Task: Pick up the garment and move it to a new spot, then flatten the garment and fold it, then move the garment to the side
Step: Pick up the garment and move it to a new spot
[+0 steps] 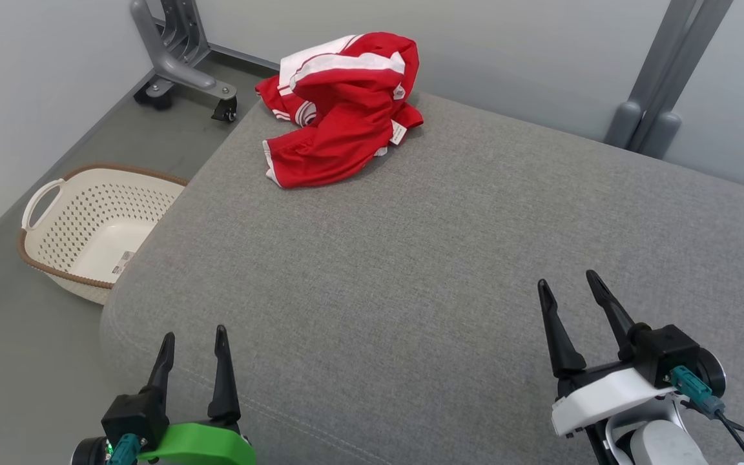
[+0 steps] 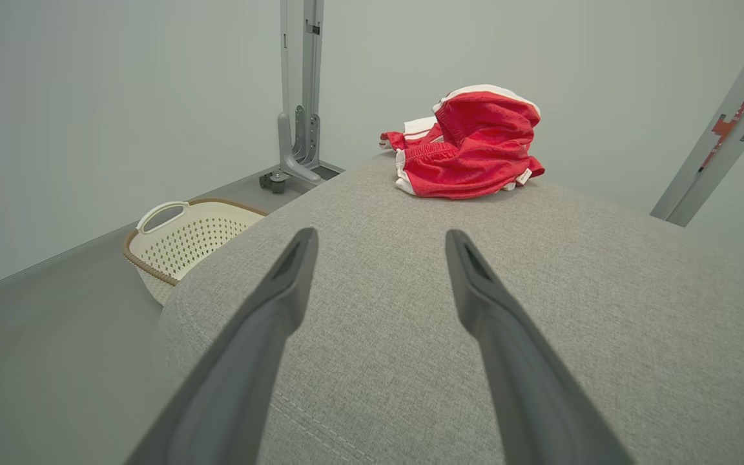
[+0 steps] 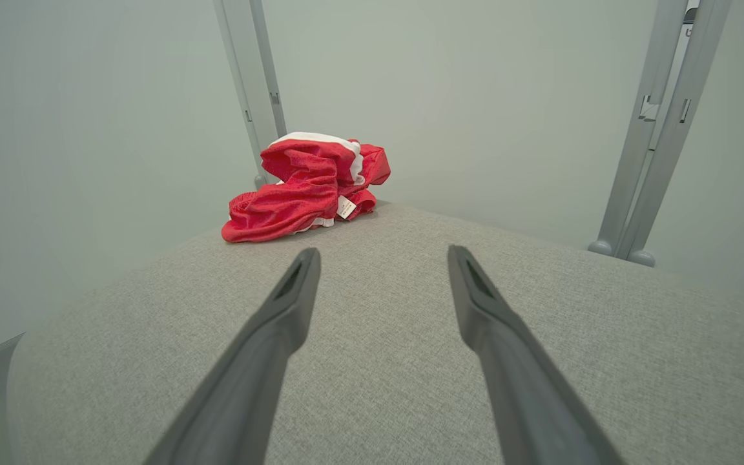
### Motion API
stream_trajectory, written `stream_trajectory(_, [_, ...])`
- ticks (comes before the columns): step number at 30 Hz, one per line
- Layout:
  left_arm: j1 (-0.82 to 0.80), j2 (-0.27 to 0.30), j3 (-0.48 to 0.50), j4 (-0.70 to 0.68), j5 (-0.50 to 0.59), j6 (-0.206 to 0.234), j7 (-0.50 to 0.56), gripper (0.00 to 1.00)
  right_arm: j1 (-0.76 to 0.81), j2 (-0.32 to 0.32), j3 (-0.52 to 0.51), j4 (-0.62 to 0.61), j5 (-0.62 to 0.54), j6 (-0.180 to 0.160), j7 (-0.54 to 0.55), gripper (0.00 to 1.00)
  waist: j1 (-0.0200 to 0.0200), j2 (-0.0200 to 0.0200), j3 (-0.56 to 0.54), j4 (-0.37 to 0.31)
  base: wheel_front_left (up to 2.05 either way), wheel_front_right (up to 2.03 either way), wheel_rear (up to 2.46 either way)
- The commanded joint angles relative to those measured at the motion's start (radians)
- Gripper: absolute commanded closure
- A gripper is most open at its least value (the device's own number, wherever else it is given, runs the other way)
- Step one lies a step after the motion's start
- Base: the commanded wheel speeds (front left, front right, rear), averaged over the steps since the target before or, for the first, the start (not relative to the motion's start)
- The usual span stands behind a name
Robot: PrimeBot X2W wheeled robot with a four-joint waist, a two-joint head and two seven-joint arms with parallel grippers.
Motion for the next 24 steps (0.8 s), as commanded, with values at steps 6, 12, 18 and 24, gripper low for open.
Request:
stream_trajectory(6, [-0.060, 0.009, 0.024, -0.007, 0.038, -0.027, -0.001, 0.00, -0.024, -0.005, -0.008, -0.021, -0.038, 0.000, -0.003, 0.00, 0.0000, 0.0000, 0.063, -0.038, 0.00, 0.00, 0.00])
stream_trajectory(12, [-0.249, 0.085, 0.085, -0.037, 0.084, -0.061, -0.001, 0.00, -0.061, -0.005, -0.028, -0.046, -0.089, 0.000, -0.003, 0.00, 0.0000, 0.0000, 0.162, -0.100, 0.00, 0.00, 0.00])
stream_trajectory(18, [-0.547, 0.242, 0.093, 0.003, 0.157, -0.106, 0.026, 0.00, -0.123, -0.005, -0.029, -0.075, -0.158, 0.000, -0.004, 0.00, 0.0000, 0.0000, 0.300, -0.185, 0.00, 0.00, 0.00])
stream_trajectory(24, [-0.832, 0.338, 0.055, 0.138, 0.169, -0.150, 0.111, 0.00, -0.177, -0.005, -0.040, -0.109, -0.221, 0.000, -0.003, 0.00, 0.0000, 0.0000, 0.445, -0.252, 0.00, 0.00, 0.00])
